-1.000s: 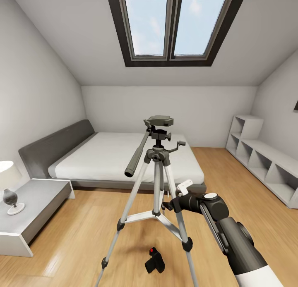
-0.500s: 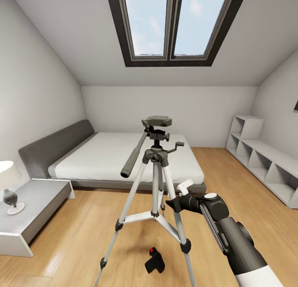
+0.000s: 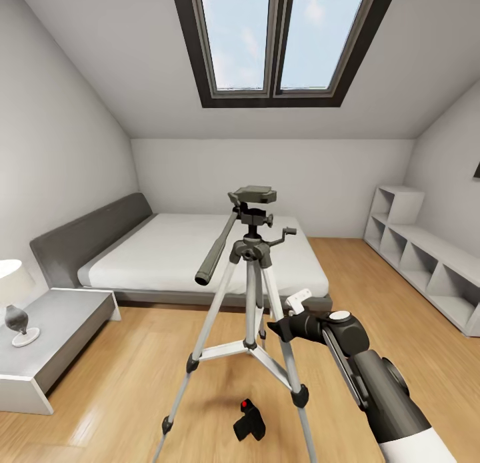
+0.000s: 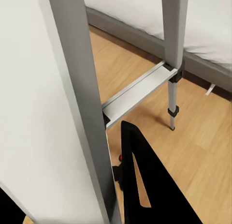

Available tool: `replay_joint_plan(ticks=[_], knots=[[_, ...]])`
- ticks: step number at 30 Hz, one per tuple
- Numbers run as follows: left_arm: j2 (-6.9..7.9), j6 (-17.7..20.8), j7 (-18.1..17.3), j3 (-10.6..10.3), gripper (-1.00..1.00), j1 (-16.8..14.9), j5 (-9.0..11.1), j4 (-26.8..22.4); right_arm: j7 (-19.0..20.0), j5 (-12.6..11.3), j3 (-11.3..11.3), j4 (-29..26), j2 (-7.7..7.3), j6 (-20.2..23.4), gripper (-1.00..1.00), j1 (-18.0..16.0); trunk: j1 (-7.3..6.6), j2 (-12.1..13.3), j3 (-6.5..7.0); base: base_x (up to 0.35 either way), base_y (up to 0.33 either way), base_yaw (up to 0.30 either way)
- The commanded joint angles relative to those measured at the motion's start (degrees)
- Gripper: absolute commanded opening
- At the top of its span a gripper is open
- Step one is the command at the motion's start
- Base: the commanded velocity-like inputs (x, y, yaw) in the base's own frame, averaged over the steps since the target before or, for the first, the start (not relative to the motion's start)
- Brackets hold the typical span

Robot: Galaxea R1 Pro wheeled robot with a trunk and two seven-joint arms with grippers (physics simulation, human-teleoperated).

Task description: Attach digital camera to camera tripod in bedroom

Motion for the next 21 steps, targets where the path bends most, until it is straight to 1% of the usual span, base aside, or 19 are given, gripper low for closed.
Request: replay_joint_plan(ticks=[1, 11, 16, 21], knots=[[-0.02, -0.09, -0.02, 0.18, 1.00, 0.00, 0.50, -0.04, 0.42, 0.41, 0.04, -0.08, -0.03, 0.10, -1.00, -0.07, 0.00, -0.03, -0.05, 0.000, 0.000, 0.000], [-0.02, -0.09, -0.02, 0.19, 1.00, 0.03, 0.50, -0.04, 0.53, 0.40, -0.06, -0.79, -0.08, 0.13, -1.00, -0.07, 0.00, -0.03, -0.05, 0.000, 0.000, 0.000], [-0.02, -0.09, -0.02, 0.19, 1.00, 0.01, 0.50, -0.04, 0.77, 0.38, -0.76, -4.75, -0.41, 0.64, -1.00, -0.08, 0.00, -0.03, -0.05, 0.000, 0.000, 0.000], [-0.02, -0.09, -0.02, 0.18, 1.00, 0.03, 0.50, -0.04, 1.14, 0.26, -2.08, -6.78, -0.77, 0.98, -1.00, -0.43, 0.00, -0.03, -0.05, 0.000, 0.000, 0.000]])
